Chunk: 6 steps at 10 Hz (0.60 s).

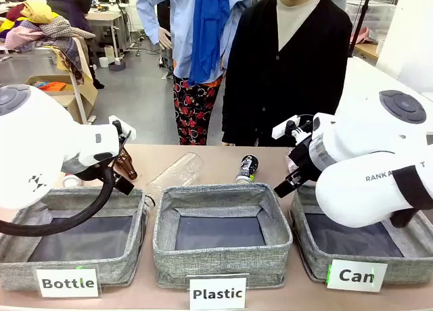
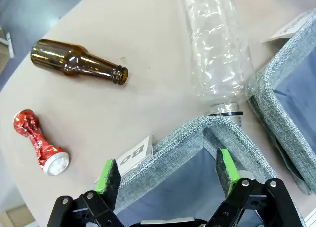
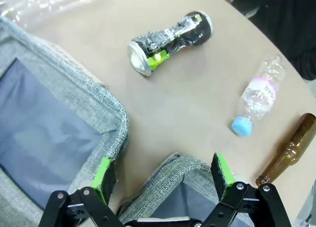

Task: Sort the can waste into the basket.
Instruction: Pick up the can waste from the table and place it in the right Fabric basket.

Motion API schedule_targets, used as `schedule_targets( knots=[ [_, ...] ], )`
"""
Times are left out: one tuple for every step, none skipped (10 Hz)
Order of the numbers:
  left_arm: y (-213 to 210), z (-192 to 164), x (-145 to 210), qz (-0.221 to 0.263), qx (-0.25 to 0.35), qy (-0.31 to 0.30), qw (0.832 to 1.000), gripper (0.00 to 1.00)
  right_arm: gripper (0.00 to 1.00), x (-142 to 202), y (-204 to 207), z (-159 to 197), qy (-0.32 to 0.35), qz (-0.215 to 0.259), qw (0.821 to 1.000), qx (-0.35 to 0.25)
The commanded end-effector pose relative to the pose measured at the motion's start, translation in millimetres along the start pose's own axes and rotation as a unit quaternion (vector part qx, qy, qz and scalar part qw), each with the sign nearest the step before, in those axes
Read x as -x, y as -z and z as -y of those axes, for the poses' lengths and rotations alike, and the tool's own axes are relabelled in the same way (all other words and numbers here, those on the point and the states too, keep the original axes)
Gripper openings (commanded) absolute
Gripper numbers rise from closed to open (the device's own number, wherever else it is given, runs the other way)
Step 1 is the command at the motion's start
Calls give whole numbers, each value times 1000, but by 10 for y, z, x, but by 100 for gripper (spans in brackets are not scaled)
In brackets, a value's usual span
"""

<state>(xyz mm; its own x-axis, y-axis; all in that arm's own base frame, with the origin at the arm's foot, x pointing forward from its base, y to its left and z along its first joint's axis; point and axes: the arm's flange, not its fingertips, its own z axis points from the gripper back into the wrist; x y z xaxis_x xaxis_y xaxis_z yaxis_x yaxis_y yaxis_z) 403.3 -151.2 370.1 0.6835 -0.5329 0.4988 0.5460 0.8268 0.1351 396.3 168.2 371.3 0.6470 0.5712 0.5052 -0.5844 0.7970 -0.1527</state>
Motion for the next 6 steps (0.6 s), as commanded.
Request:
schedule_targets(
  knots=[
    [-1, 0, 0, 0, 0, 0, 1000, 100, 100, 0, 0, 0, 0, 0, 1000, 0],
    [-1, 0, 0, 0, 0, 0, 1000, 100, 100, 0, 0, 0, 0, 0, 1000, 0],
    [-1, 0, 0, 0, 0, 0, 1000, 100, 100, 0, 0, 0, 0, 0, 1000, 0],
    [-1, 0, 0, 0, 0, 0, 1000, 100, 100, 0, 0, 0, 0, 0, 1000, 0],
    [-1, 0, 0, 0, 0, 0, 1000, 100, 100, 0, 0, 0, 0, 0, 1000, 0],
    [-1, 0, 0, 0, 0, 0, 1000, 100, 100, 0, 0, 0, 0, 0, 1000, 0]
  ],
)
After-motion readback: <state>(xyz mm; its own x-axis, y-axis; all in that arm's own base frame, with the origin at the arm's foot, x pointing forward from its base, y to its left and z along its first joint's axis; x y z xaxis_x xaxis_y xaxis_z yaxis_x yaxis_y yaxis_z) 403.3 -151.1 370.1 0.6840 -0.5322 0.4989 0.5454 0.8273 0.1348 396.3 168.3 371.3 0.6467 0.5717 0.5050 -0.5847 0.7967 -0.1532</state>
